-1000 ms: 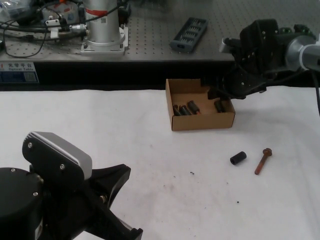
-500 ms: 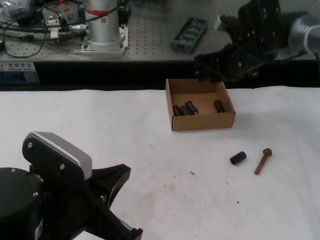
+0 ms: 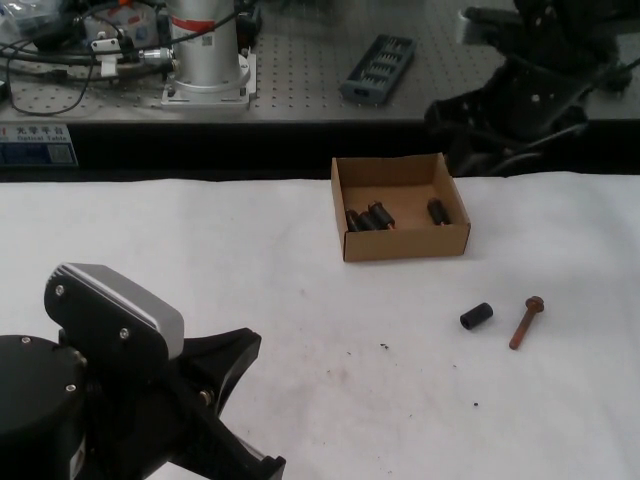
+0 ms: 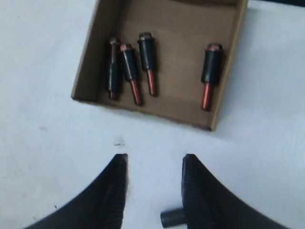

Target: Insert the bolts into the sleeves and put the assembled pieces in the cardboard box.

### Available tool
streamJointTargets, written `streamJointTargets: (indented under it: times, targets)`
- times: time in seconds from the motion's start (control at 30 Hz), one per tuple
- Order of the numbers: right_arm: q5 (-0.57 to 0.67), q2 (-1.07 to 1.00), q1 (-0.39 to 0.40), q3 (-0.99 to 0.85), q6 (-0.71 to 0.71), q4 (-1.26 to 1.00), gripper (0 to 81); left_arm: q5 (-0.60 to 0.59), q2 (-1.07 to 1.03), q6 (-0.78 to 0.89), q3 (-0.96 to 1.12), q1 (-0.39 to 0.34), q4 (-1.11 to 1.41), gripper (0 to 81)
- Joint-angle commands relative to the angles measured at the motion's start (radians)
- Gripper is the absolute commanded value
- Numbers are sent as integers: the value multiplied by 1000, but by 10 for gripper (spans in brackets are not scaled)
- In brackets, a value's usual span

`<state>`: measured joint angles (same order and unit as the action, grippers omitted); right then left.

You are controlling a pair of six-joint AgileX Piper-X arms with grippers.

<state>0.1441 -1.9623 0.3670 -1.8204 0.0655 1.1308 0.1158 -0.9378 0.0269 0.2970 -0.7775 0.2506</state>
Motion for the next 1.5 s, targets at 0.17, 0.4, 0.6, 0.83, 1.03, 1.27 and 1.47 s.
streamJointTargets:
  times: [0.17, 0.4, 0.6, 0.83, 1.03, 1.27, 1.47]
  targets:
    - [-69, 179, -4, 167, -25, 19, 286, -70, 0, 27, 5, -2, 20, 6]
    - [-68, 435, -4, 489, -17, -112, 286, -213, 0, 92, 52, -2, -5, 6]
    - [-32, 710, -4, 764, 30, -224, 286, -264, -2, 102, 126, -2, -82, 6]
    - [53, 1019, -4, 992, 136, -314, 286, -316, -63, 102, 253, -2, -171, 99]
    - [59, 1291, -4, 1166, 216, -340, 286, -351, -238, 102, 406, -2, -251, 330]
    - [278, 1602, -4, 1303, 325, -340, 286, -387, -485, 102, 595, -2, -251, 244]
    - [325, 1863, -4, 1351, 392, -355, 286, -500, -703, 125, 823, -2, -389, 244]
